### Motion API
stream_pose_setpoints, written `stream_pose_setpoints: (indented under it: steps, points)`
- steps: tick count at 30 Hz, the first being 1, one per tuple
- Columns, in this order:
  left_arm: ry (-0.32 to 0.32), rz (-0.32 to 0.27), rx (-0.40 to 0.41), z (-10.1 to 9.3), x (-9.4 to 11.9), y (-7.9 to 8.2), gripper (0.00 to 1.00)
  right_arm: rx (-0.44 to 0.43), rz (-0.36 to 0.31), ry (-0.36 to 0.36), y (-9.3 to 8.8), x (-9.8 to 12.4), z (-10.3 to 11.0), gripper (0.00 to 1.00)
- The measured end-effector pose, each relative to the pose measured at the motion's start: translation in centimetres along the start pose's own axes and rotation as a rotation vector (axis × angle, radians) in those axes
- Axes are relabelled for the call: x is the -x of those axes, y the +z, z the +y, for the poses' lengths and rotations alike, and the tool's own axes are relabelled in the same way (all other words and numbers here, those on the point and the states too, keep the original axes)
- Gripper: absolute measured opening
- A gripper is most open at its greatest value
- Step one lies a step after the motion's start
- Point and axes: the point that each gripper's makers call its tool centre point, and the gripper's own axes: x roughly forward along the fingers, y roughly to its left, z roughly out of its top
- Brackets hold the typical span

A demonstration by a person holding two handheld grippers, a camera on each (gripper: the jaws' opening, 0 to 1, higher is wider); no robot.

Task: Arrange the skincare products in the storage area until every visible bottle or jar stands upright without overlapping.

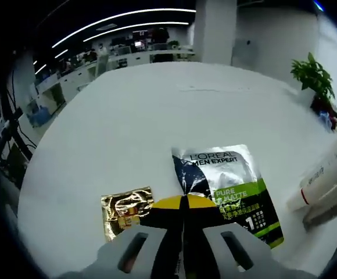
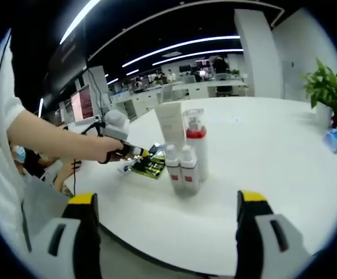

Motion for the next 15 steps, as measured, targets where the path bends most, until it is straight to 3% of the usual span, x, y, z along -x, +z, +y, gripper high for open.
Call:
stream_pose_setpoints:
  steps: [3,8,15]
  points:
    - [-0.042,-0.020,0.110,-0.2,0.5,0.1,0.00,0.002,-0.001,0.000,0.0,0.0,0.0,0.99]
    - [-0.118,-0.053,0.151,-0.6,2.2,0.5,0.00,0.004,-0.003,0.005,0.0,0.0,0.1,0.99]
    - [-0.261,-0.103,0.353,-1.4,5.5,1.6,0.00,0.014,-0.007,0.022,0.0,0.0,0.4,0.98]
